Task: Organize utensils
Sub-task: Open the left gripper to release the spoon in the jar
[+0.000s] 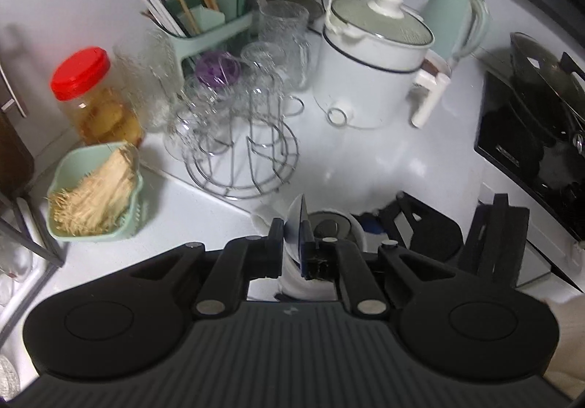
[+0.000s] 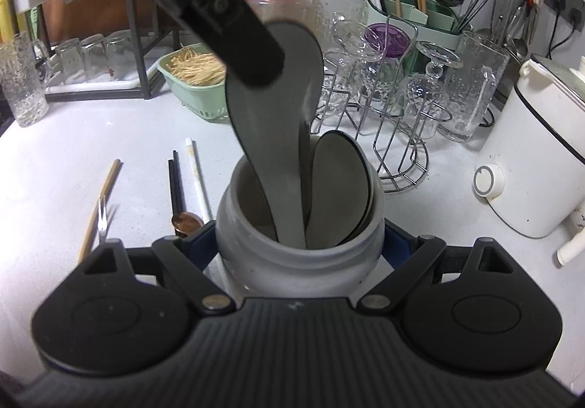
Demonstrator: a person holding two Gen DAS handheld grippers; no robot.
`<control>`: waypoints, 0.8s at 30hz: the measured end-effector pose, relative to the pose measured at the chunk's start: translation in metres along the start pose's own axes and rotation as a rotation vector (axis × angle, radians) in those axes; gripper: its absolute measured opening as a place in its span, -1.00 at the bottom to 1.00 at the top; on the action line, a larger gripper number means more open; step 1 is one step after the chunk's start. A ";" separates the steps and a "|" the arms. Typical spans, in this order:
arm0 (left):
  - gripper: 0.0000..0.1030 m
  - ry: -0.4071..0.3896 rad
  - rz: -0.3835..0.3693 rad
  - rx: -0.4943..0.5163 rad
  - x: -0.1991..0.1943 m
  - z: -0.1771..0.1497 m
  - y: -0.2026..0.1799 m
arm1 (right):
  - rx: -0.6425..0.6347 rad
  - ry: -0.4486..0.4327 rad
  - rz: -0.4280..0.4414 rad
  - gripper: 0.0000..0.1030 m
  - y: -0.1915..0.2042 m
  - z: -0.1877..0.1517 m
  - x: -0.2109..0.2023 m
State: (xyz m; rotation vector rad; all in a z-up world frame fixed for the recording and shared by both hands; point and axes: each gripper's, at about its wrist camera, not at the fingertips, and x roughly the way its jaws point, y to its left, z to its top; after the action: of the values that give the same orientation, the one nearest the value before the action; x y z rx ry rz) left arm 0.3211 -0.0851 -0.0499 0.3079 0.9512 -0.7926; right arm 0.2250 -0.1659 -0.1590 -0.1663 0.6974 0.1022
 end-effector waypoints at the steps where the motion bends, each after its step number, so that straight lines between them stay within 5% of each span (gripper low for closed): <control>1: -0.80 0.014 -0.011 0.003 0.002 0.000 -0.001 | -0.003 0.000 0.003 0.79 0.000 0.000 0.000; 12: -0.73 0.062 -0.051 -0.073 0.017 -0.010 0.002 | -0.052 0.017 0.043 0.80 -0.001 0.003 0.001; 24: -0.30 0.066 -0.010 -0.158 -0.005 -0.013 0.024 | -0.153 0.099 0.133 0.80 -0.003 0.018 0.006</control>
State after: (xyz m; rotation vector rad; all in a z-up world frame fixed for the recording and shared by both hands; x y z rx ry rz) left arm 0.3292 -0.0586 -0.0556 0.1926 1.0714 -0.7152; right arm 0.2410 -0.1657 -0.1491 -0.2733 0.7996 0.2762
